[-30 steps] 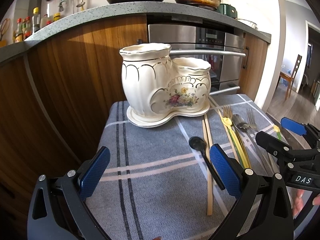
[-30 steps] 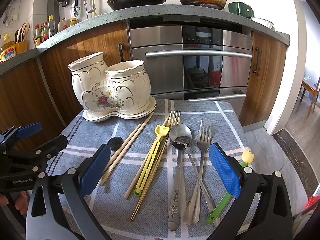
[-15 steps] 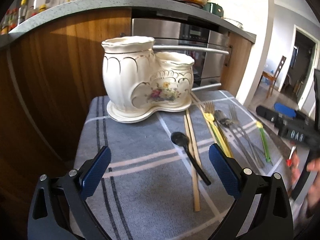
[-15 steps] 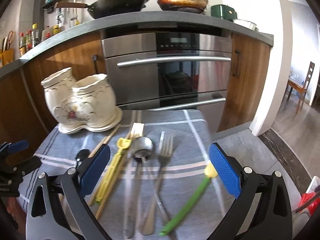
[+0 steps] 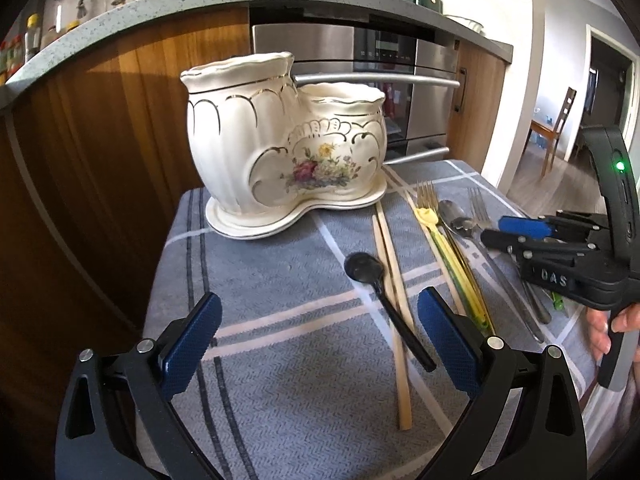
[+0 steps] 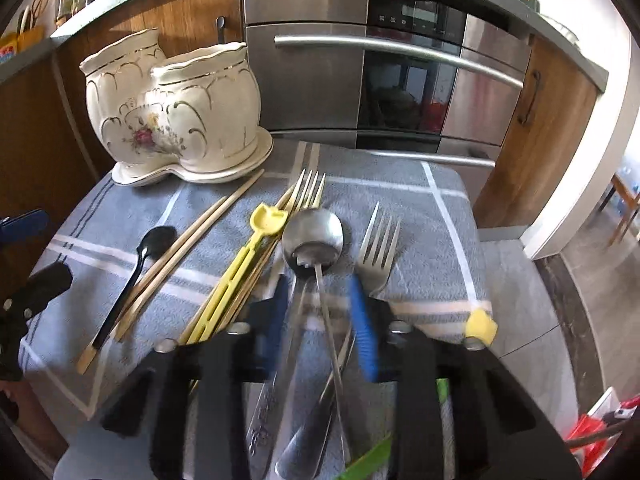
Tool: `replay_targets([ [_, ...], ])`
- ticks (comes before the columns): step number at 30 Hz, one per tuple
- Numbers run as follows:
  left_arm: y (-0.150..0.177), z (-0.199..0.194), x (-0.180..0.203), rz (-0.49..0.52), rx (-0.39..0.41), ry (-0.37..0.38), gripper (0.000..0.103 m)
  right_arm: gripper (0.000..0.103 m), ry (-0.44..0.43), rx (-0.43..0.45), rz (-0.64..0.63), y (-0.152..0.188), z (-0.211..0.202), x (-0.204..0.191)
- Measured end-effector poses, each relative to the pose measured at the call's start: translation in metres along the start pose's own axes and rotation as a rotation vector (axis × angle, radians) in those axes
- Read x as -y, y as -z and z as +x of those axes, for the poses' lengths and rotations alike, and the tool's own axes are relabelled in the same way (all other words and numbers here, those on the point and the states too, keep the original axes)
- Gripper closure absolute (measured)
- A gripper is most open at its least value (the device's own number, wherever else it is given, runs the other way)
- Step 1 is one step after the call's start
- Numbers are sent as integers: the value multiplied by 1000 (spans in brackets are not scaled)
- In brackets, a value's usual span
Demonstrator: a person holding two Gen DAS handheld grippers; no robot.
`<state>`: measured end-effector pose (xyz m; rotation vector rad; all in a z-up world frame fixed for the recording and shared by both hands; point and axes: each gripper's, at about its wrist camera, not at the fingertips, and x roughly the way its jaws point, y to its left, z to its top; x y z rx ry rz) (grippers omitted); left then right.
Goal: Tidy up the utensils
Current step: 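Grasp the flower-handled silver spoon with the right tool while the left tool grasps the black spoon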
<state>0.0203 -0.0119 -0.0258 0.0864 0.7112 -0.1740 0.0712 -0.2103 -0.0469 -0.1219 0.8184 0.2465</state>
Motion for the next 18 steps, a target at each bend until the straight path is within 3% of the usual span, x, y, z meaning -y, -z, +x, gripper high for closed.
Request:
replay_targets([
  [4,1,0,-2,-6,-4,6,5,83,-12,-31,20,-5,8,5],
  [13,0,2,-7,-16,-14,21,5,86,-24,-97,40,-2,21,10],
  [16,0,6,-6,-15,-27,36,5,99,-52,-102,84,-2,22,16],
  [18,1,9,-5,-11,-39,49,5,100,-63,-96,109,-2,19,21],
])
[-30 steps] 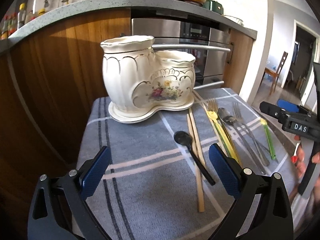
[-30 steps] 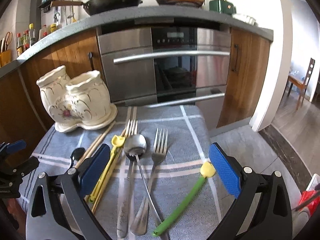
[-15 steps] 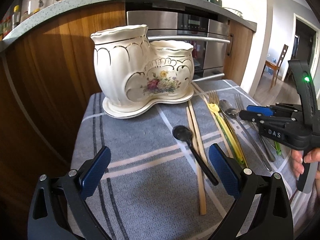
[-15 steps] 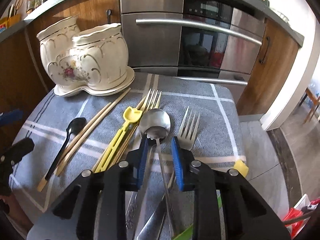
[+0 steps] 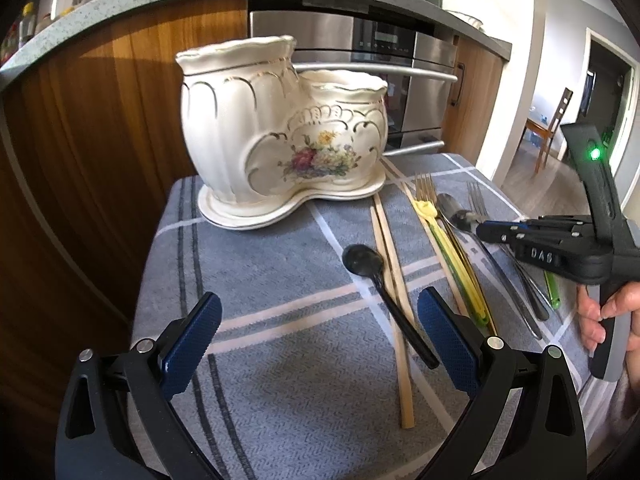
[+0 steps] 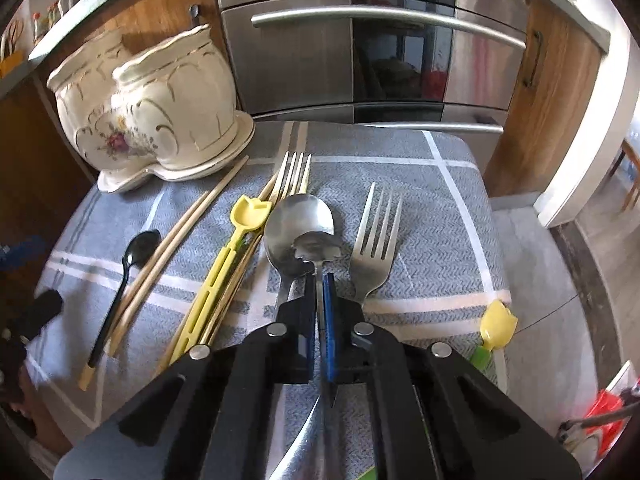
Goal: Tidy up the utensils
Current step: 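Grasp the flower-handled silver spoon with the right tool while the left tool grasps the black spoon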
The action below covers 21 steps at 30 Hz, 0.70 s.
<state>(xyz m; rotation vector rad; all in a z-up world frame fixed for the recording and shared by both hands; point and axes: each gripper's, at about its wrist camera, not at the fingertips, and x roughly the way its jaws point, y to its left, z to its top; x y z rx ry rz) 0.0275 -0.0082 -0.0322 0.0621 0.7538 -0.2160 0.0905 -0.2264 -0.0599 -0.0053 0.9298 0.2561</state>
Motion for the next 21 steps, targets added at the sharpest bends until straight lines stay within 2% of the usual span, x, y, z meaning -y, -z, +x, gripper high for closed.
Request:
replay_targets([
  [5,-3,11,6,-7,-25,34,10,100,-25,53,39,-2,-13,7],
  [9,-6,25,15,-18,-63,75,33,100,-52,103,49,-2,-26,8],
  [10,-6,31,18,-19,-79,80,36,100,-60,114,48,-2,-28,8],
  [14,-11,46,22,-31,-119,85,62,100,-99,128,42,-1,-33,5],
  [16,-13,50,20,-52,-124,98,68,100,-112,140,38,-1,-37,4],
  [18,-15,53,20,-61,-127,101,77,100,-129,154,37,-1,-41,3],
  [21,-17,56,21,-54,-123,105,83,100,-141,168,39,-1,-44,4],
])
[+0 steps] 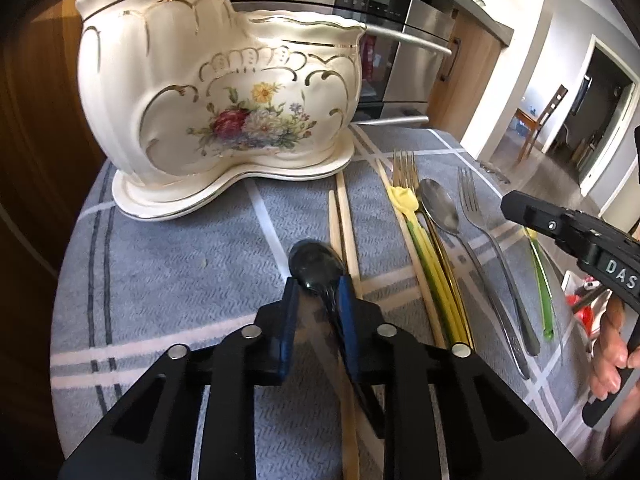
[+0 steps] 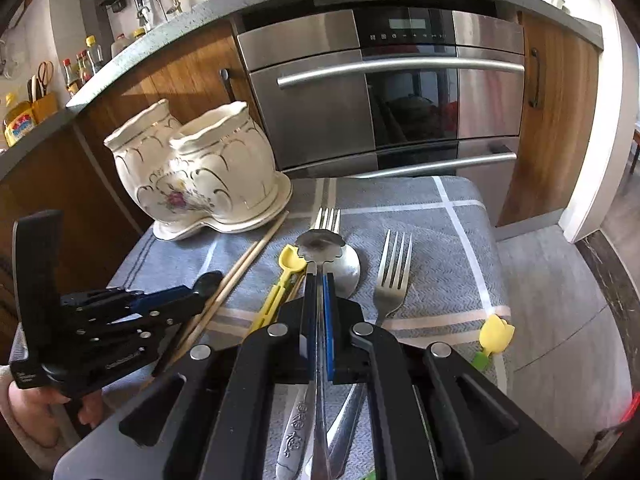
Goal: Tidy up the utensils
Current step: 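Grasp the flower-handled silver spoon with the right tool while the left tool grasps the black spoon, then lift both spoons and carry them over the white ceramic holder with both tools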
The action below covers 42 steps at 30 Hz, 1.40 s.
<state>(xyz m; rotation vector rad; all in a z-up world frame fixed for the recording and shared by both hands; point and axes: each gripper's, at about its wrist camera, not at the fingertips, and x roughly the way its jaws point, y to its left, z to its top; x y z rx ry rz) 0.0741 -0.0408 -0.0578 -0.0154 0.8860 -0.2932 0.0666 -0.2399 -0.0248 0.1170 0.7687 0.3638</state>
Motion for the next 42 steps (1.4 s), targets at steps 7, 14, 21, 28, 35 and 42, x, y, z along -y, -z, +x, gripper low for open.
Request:
replay_targets([
  [7,2,-4,3,31,19,21,96,100,-29,83,30,-4,-18,5],
  [14,5,-34,-1,25,105,79,96,100,-60,197,26,-7,-42,1],
  [21,1,-69,0,51,204,103,96,100,-88,238,20,-11,-49,-14],
  [28,-13,-106,-8,63,319,95,96,100,-111,257,16,-21,-47,-27],
  [35,-45,-129,-33,51,413,61,96,100,-128,319,20,-58,-43,-44],
  [42,-105,-131,-64,6,520,48,96,100,-153,464,32,-120,-30,-73],
])
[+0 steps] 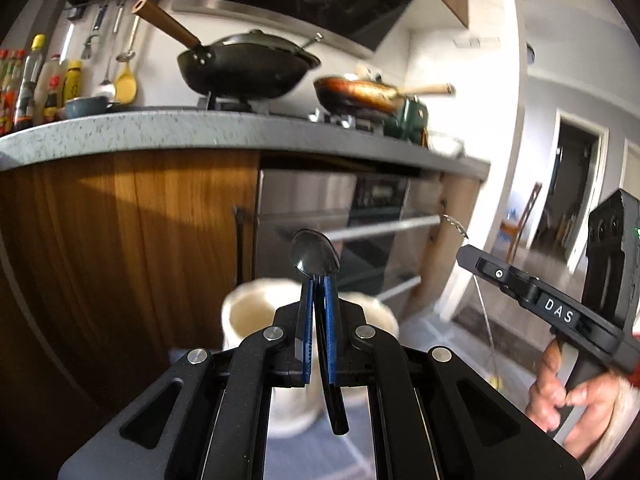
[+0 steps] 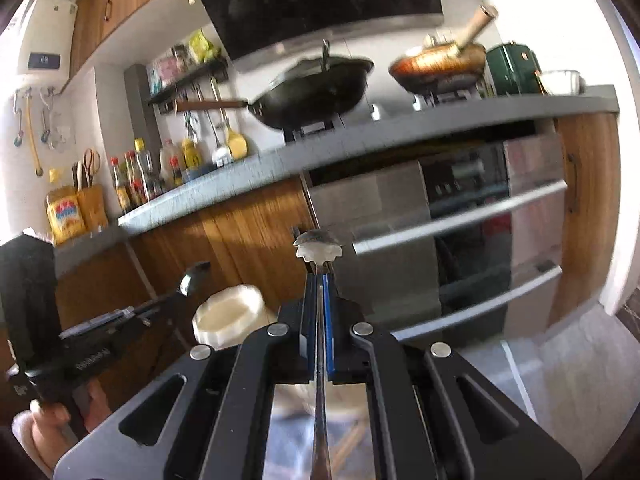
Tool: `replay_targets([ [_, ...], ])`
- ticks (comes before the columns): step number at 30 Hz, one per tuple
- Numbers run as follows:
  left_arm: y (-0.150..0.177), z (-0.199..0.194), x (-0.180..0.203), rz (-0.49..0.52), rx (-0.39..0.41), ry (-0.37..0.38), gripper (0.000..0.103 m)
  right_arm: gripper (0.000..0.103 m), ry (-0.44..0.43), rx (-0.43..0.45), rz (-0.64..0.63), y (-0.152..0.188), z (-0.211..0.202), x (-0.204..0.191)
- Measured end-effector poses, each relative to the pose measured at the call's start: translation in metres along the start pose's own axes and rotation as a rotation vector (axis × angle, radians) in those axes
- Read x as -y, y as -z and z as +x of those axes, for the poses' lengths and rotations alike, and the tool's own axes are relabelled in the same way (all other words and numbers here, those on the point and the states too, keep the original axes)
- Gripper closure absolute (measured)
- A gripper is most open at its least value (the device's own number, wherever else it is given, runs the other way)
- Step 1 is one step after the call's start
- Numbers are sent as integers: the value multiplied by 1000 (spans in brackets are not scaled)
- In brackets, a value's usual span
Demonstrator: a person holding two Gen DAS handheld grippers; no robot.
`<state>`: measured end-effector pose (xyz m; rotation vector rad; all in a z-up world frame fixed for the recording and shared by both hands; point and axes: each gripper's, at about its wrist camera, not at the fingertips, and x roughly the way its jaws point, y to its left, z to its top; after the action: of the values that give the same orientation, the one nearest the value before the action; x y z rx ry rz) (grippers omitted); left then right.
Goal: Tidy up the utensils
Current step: 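Lift both spoons and carry them over the white ceramic holder with both tools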
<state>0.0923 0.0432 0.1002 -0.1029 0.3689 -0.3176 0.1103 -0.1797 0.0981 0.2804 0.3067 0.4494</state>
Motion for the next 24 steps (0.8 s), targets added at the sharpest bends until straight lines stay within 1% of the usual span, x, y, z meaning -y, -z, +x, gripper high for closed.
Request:
replay_targets([
  [3,-14,20,-19,-51,28,35,96,100,2,39,12,-17,24,-6],
  [6,-19,36,-32,-97,22,89,96,100,21,72,-1,-27,45,-11],
  [10,-16,51,-44,-134,30,130,96,100,51,116,-25,-33,64,-12],
  [12,-13,57,-49,-156,27,154,96,100,63,136,-17,-33,71,-9],
  [14,-10,63,-55,-176,24,162,96,100,74,156,-1,-31,77,-5],
  [17,-2,67,-54,-154,24,165,96,100,80,160,-3,-25,84,-3],
  [20,3,66,-46,-88,42,123,96,100,94,172,-27,-19,87,-4],
  [24,11,67,-40,-36,35,103,96,100,98,151,-28,-10,91,-1],
])
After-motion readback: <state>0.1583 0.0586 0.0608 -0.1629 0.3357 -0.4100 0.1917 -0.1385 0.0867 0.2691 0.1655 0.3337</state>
